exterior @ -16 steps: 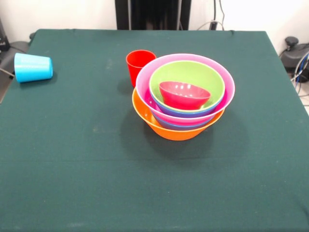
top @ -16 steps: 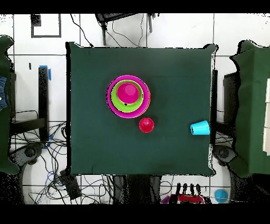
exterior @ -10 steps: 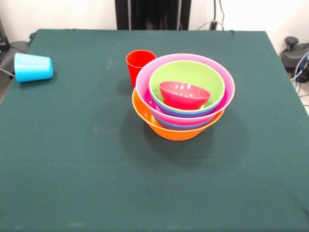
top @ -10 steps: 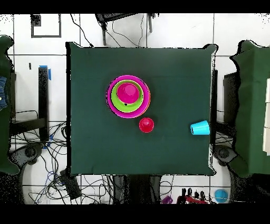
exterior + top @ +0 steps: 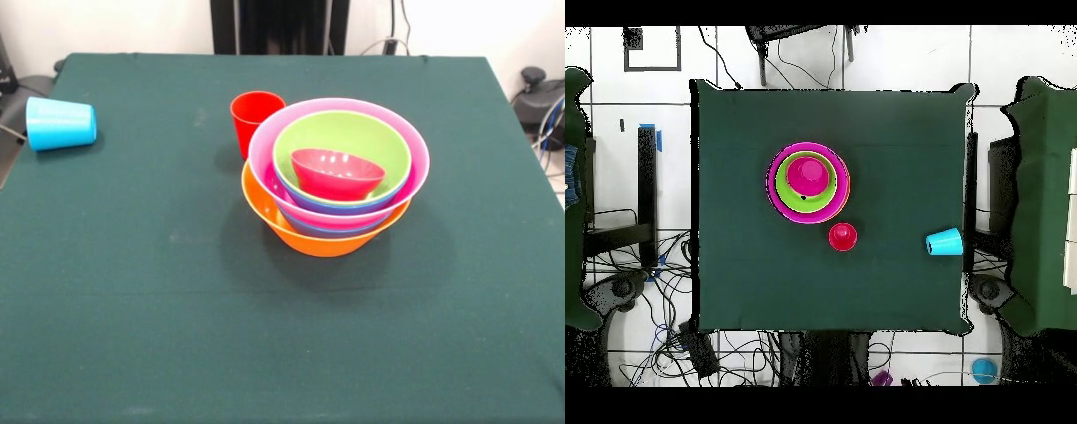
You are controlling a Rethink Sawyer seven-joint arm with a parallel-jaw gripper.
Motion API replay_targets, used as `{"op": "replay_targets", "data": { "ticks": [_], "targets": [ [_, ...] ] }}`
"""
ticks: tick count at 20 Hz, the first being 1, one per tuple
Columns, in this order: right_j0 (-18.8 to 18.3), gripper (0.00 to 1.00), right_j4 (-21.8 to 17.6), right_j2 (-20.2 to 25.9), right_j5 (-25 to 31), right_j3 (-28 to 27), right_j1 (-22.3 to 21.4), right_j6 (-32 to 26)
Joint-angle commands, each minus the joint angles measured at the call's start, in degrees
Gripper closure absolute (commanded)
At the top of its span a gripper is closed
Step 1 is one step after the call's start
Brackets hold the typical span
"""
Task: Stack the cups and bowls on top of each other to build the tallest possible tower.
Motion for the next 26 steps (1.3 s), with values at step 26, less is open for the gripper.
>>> {"op": "replay_targets", "data": {
  "ticks": [26],
  "targets": [
    [13.51,0.0,1.19,15.21,18.21,-34.41,32.33,-6.99]
  ]
}}
